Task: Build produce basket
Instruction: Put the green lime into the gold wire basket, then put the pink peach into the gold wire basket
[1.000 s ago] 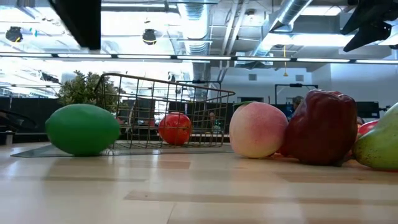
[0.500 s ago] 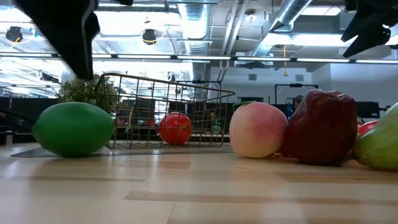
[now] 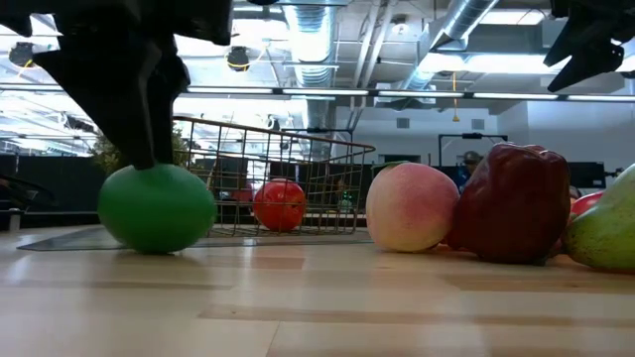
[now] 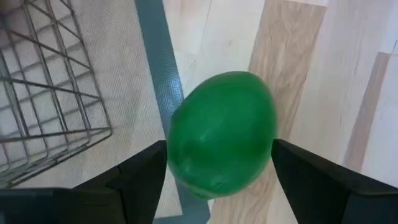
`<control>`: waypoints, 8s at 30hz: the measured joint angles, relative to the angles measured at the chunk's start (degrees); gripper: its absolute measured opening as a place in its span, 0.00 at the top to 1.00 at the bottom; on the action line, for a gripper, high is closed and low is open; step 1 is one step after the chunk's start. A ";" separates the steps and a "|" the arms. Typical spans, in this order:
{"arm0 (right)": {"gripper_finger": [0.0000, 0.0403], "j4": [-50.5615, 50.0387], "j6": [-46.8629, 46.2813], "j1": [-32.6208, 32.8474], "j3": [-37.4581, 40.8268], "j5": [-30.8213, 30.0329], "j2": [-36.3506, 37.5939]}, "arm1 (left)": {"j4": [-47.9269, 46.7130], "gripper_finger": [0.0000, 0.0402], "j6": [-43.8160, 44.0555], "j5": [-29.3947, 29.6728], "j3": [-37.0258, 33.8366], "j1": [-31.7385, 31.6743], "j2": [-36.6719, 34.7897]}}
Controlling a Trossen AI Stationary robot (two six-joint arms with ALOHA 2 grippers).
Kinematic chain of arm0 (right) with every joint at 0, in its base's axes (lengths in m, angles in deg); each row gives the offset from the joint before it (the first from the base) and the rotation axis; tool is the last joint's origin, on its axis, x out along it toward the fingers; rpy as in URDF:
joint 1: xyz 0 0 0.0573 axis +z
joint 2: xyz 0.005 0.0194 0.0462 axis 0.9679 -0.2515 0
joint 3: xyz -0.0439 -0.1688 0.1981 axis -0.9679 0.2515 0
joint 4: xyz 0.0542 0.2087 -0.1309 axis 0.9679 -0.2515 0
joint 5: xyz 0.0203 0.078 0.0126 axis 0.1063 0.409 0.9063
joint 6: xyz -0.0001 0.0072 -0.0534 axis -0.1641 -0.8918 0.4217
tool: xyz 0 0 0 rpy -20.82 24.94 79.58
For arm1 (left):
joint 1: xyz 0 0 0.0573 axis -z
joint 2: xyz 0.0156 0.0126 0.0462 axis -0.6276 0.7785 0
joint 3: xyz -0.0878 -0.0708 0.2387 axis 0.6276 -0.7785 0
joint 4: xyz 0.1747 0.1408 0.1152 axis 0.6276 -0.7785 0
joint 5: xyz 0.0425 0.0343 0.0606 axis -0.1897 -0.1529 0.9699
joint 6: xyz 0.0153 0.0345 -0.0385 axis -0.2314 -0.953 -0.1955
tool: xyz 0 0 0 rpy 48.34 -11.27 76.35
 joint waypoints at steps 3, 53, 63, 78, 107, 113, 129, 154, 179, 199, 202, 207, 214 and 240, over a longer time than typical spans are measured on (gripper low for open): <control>0.04 -0.02 -0.27 0.00 0.00 0.02 0.00 | 2.28 0.31 -1.54 -1.03 -1.28 -0.84 0.00; 0.04 -0.04 -0.94 0.00 -0.02 0.15 -0.02 | 7.00 0.37 -7.85 -6.24 1.70 -6.80 0.96; 0.04 -0.07 -0.87 0.00 -0.02 0.24 0.00 | 9.56 0.41 -2.72 -6.18 1.78 -6.44 0.83; 0.04 -0.07 -0.90 0.02 -0.02 0.26 -0.02 | 9.67 0.29 -7.43 -8.66 3.30 -7.75 0.74; 0.04 -0.20 -0.83 0.02 -0.04 0.30 -0.02 | 12.38 0.27 -13.75 -15.15 3.80 -7.73 7.56; 0.04 -0.29 -0.40 0.02 -0.04 0.30 0.09 | 10.84 0.27 -10.38 -15.44 3.76 -7.34 7.54; 0.04 -0.31 -0.26 0.02 -0.04 0.30 0.04 | 6.98 0.16 -2.85 -16.63 3.76 -4.24 7.65; 0.04 -0.13 -0.43 0.00 -0.04 0.33 0.04 | 4.24 0.34 5.86 -21.40 3.74 -3.96 8.48; 0.04 -0.13 -0.42 0.00 -0.04 0.30 0.07 | -25.83 0.30 -3.23 -17.09 41.66 -15.79 8.22; 0.04 -0.15 -1.05 0.02 -0.04 0.30 0.04 | -17.77 0.29 -26.97 -2.90 45.47 -39.13 8.44; 0.04 -0.15 -1.33 0.00 -0.04 0.30 0.05 | -14.26 0.29 -28.05 -6.69 39.28 -40.91 8.41; 0.04 -0.13 -1.49 0.00 -0.04 0.30 0.04 | -9.39 0.29 -27.97 -10.92 29.80 -42.14 8.44; 0.04 -0.15 -2.01 0.01 -0.04 0.30 0.04 | 0.68 0.29 -25.79 -13.54 21.07 -43.15 8.45; 0.04 -0.15 -3.49 0.01 -0.04 0.28 0.05 | 12.31 0.06 -23.95 -13.96 15.98 -42.88 8.46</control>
